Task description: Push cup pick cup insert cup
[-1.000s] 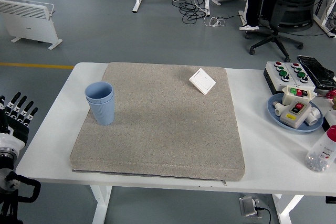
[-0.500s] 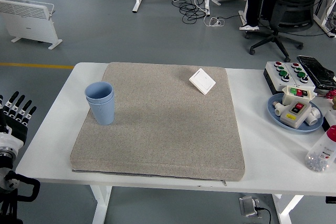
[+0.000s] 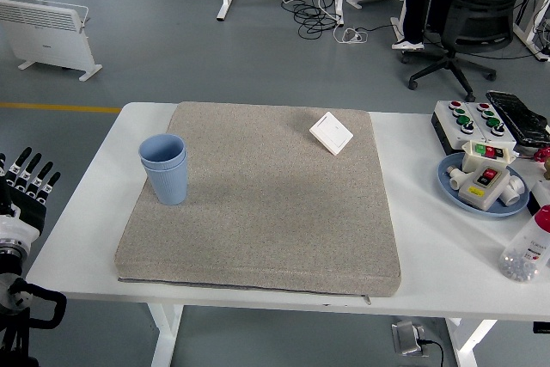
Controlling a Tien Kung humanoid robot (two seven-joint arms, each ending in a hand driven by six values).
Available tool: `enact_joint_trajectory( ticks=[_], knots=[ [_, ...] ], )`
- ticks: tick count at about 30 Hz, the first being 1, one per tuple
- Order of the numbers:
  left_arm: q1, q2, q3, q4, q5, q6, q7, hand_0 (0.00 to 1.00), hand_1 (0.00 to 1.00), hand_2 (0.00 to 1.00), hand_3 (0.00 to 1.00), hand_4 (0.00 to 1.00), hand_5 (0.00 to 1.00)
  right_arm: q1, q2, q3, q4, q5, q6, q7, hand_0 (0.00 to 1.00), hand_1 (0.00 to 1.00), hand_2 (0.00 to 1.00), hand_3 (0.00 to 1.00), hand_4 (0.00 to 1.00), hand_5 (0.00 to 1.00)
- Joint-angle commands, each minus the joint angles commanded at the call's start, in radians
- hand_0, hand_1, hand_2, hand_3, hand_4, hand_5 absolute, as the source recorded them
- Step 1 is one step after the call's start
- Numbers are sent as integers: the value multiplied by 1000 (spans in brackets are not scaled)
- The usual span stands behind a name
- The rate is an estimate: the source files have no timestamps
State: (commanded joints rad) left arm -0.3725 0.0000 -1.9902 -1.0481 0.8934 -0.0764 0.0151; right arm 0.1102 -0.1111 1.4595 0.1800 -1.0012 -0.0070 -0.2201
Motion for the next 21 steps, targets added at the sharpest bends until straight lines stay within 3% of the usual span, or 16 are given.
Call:
enact_joint_trajectory(
  ticks=[21],
  knots=[
    [-4, 0, -6, 4, 2, -2, 0, 810, 840, 895, 822, 562, 998, 4, 1, 8, 0, -7, -1, -4, 782, 713, 774, 582, 140, 473]
  ],
)
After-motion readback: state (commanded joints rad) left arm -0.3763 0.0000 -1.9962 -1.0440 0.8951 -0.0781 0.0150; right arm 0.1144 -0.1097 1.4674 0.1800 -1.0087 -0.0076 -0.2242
